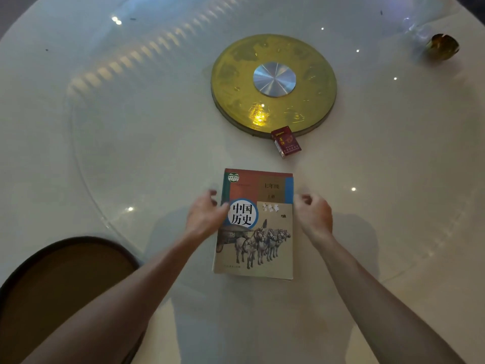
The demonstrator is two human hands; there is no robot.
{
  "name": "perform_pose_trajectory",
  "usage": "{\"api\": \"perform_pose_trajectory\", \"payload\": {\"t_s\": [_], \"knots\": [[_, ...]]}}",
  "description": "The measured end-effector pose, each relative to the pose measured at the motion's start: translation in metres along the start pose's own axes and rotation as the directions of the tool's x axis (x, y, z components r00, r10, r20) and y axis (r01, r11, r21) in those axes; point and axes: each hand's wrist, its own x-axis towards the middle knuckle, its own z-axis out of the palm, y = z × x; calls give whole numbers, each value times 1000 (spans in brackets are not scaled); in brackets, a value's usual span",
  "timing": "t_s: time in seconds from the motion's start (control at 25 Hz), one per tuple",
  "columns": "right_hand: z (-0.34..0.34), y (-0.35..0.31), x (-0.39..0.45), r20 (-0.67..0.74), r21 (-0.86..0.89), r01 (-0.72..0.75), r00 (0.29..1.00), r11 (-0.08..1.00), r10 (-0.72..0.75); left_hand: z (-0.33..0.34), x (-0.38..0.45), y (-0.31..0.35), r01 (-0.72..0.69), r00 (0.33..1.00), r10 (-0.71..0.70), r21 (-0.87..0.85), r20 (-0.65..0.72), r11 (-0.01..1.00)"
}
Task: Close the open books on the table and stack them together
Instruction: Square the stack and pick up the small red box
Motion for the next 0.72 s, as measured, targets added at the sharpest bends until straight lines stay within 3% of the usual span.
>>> {"api": "perform_pose_trajectory", "payload": {"t_s": [0.12,0.2,0.28,0.48,0.72], "knots": [[-11,-40,52,14,97,83,996,992,-85,10,37,57,-80,997,81,-301,-10,950],[-18,-60,77,87,96,142,985,985,-150,27,62,90,47,992,18,-507,124,861],[-22,-72,97,166,78,168,970,983,-179,46,82,113,124,975,17,-604,223,788],[-25,-67,130,283,64,107,951,992,-120,80,107,136,144,950,42,-552,310,821],[-18,-61,126,282,167,142,941,976,-185,92,113,145,143,926,59,-490,374,860]]}}
